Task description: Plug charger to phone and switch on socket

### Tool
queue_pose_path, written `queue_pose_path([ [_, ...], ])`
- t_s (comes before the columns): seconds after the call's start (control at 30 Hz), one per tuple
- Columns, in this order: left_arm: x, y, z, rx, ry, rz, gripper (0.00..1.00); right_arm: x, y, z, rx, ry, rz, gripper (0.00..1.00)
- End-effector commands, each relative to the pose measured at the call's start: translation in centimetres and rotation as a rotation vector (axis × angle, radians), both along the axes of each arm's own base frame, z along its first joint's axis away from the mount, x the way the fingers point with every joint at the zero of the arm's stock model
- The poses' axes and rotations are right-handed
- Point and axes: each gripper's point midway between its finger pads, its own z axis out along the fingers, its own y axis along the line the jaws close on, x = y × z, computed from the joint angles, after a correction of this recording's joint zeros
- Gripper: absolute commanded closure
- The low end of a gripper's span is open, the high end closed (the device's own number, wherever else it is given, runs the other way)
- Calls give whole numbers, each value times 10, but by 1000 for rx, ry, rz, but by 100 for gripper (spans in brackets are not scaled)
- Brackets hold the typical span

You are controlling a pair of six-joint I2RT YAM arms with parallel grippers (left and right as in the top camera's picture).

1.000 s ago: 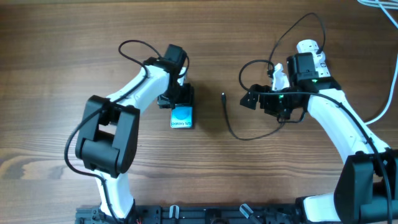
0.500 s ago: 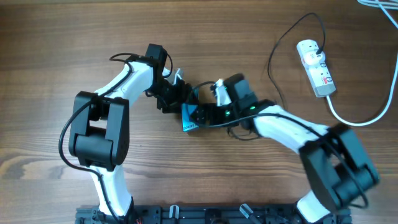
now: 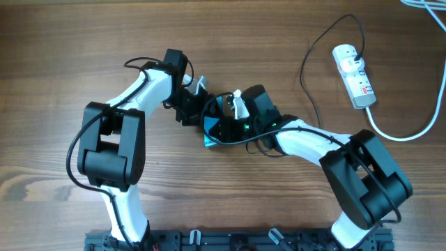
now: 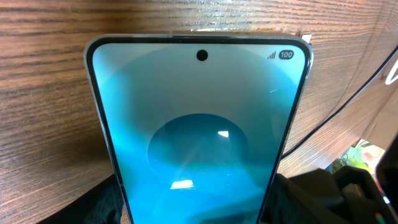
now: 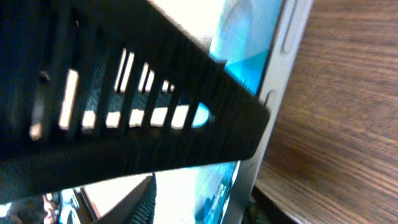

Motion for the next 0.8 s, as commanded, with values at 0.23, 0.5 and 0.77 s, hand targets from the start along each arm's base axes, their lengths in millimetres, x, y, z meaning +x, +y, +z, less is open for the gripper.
queue_pose_path([
  [0.23, -2, -3, -2, -20, -1, -19, 16, 10, -1, -5, 0, 30, -86, 96],
  [0.5, 31, -7, 95, -476, -201, -16, 19, 31, -21, 69, 407, 85, 35, 96],
  [0.77, 36, -16, 182, -963, -336, -105, 34, 28, -5, 146, 661, 73, 148, 96],
])
